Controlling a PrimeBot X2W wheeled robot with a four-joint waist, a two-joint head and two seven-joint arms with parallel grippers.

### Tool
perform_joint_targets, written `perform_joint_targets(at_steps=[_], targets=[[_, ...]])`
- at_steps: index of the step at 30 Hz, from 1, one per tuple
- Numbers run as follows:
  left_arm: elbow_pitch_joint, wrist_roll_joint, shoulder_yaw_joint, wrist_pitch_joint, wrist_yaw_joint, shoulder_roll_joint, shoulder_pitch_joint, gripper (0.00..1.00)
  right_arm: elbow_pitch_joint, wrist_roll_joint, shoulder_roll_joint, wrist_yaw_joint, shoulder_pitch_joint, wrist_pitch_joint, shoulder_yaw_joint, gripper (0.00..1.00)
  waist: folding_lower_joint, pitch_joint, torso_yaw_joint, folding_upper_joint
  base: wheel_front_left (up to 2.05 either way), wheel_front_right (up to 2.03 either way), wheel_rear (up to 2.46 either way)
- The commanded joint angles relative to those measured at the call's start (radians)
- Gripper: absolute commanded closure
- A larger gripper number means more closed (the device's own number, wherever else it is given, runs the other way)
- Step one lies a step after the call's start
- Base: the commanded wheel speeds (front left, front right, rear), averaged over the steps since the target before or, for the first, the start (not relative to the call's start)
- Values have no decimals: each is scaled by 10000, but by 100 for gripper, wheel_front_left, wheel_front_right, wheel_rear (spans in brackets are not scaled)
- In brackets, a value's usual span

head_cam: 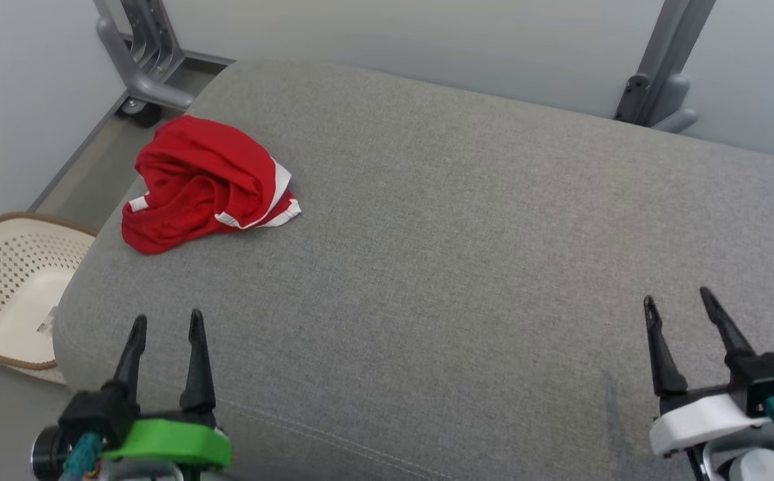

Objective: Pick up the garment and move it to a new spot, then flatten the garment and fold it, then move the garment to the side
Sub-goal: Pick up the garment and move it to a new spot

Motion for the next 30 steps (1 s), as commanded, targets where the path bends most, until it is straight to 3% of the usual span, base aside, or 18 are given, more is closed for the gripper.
perform_joint_targets(at_steps=[1, 7, 12, 14, 18, 23, 25, 30], targets=[[284, -57, -77, 1, -108, 19, -713, 0, -158, -67, -277, -17, -453, -27, -42, 0, 0, 1729, -368, 0, 0, 0, 0], [2385, -785, -684, 342, -499, 219, -3874, 0, -437, -104, -1324, -15, -1700, -27, -46, 0, 0, 3865, -737, 0, 0, 0, 0], [3801, -740, -1321, 519, -569, 752, -5757, 0, -689, -67, -1642, -17, -2243, -28, 29, 0, 0, 4720, -973, 0, 0, 0, 0], [4970, -789, -1513, 549, -571, 1067, -6867, 0, -818, -67, -1733, -17, -2511, -28, 199, 0, 0, 5016, -1190, 0, 0, 0, 0], [6711, -967, -1533, 760, -557, 1452, -7846, 0, -1053, -67, -1551, -17, -2723, -28, 409, 0, 0, 5109, -1548, 0, 0, 0, 0], [8568, -951, -1323, 736, -192, 1918, -8542, 0, -1434, 1, -1186, -17, -2895, -28, 618, 0, 0, 5033, -1954, 0, 0, 0, 0], [9000, -1072, -1255, 660, -222, 1903, -8697, 100, -1525, 30, -1080, -17, -2880, -28, 667, 0, 0, 4938, -2052, 0, 0, 0, 0], [9199, -1042, -1433, 267, -366, 1838, -8812, 100, -1458, 66, -810, -17, -2600, -28, 725, 0, 0, 4443, -2245, 0, 0, 0, 0]])
